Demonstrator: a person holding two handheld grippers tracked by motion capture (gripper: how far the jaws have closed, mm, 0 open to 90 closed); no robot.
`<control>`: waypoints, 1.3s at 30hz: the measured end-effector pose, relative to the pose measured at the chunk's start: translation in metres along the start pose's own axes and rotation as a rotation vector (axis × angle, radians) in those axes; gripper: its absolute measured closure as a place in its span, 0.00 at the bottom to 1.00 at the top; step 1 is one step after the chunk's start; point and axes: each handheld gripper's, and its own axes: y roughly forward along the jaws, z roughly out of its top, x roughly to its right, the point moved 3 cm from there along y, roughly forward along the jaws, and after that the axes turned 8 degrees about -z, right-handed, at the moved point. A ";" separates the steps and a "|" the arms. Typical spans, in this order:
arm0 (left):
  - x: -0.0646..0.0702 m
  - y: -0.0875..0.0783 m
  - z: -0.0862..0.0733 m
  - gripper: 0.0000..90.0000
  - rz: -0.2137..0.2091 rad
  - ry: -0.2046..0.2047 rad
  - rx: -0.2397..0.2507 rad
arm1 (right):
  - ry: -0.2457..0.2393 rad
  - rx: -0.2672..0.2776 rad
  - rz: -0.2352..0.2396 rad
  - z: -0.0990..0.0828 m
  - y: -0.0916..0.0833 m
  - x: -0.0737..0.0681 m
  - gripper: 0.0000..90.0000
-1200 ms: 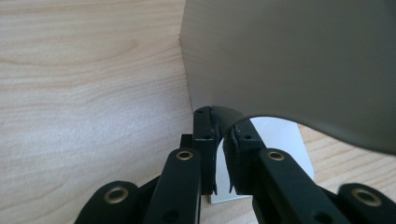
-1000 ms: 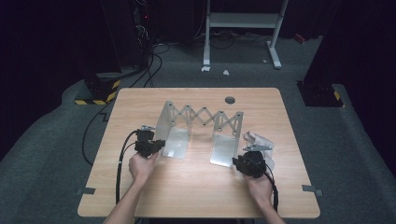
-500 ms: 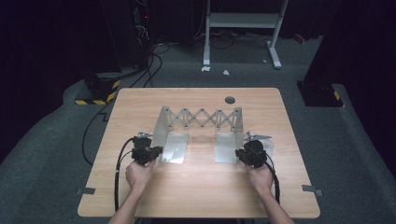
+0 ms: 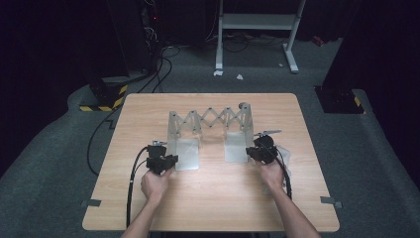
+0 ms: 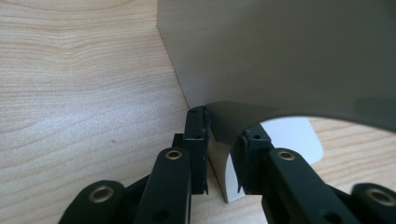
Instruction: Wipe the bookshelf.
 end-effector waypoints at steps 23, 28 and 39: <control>-0.015 0.008 0.010 0.81 -0.040 -0.027 0.024 | -0.036 0.003 -0.094 -0.082 -0.044 0.047 0.79; -0.020 0.012 0.011 0.81 -0.049 -0.047 0.031 | -0.002 0.008 -0.154 -0.073 -0.037 0.066 0.77; -0.024 0.000 0.002 0.61 -0.055 -0.053 0.054 | 0.066 0.090 -0.121 -0.075 -0.055 0.064 0.61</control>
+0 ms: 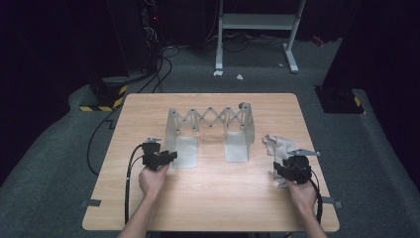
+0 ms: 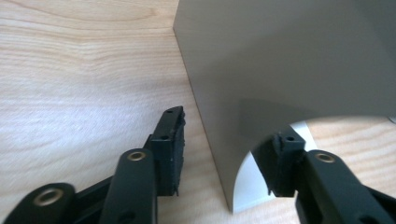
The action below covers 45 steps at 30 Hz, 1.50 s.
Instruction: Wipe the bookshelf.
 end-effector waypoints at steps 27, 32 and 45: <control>0.030 -0.039 -0.054 0.48 0.053 0.184 0.012 | -0.114 0.074 0.123 -0.030 -0.012 -0.077 0.48; 0.033 -0.037 -0.062 0.47 0.094 0.225 0.000 | -0.160 0.077 0.095 -0.032 -0.007 -0.084 0.47; 0.035 -0.022 -0.072 0.42 0.150 0.287 -0.004 | -0.201 0.089 0.027 -0.032 0.005 -0.085 0.43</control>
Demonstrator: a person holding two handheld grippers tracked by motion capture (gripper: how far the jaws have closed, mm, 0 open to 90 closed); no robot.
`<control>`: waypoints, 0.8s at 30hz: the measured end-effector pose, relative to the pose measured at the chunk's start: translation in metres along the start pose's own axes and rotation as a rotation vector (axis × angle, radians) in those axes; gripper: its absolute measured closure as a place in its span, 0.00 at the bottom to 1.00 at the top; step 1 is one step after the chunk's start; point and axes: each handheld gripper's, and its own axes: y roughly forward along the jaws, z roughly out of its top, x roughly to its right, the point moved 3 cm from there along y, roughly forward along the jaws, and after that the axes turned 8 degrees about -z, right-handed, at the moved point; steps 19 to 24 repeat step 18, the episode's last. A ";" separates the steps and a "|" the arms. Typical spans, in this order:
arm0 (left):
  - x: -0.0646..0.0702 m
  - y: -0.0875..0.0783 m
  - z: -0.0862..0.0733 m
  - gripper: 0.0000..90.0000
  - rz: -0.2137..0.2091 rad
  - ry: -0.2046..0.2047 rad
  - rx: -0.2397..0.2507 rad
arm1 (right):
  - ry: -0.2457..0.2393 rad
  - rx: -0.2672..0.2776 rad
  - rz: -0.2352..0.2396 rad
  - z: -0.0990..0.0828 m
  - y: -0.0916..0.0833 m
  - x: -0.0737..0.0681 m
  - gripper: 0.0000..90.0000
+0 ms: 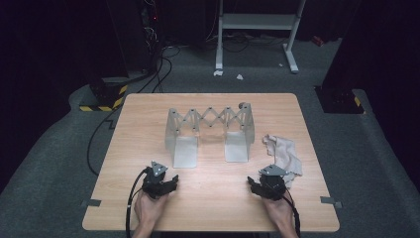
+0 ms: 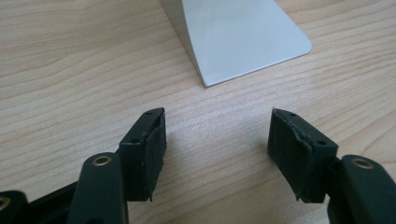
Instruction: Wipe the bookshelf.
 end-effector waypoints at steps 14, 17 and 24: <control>0.003 0.001 -0.003 0.39 -0.010 -0.003 0.038 | 0.016 -0.009 0.019 0.002 0.003 0.001 0.40; 0.003 0.001 -0.003 0.39 -0.011 -0.003 0.037 | 0.017 -0.009 0.019 0.002 0.003 0.001 0.40; 0.003 0.001 -0.003 0.39 -0.012 -0.002 0.037 | 0.017 -0.009 0.019 0.002 0.003 0.001 0.40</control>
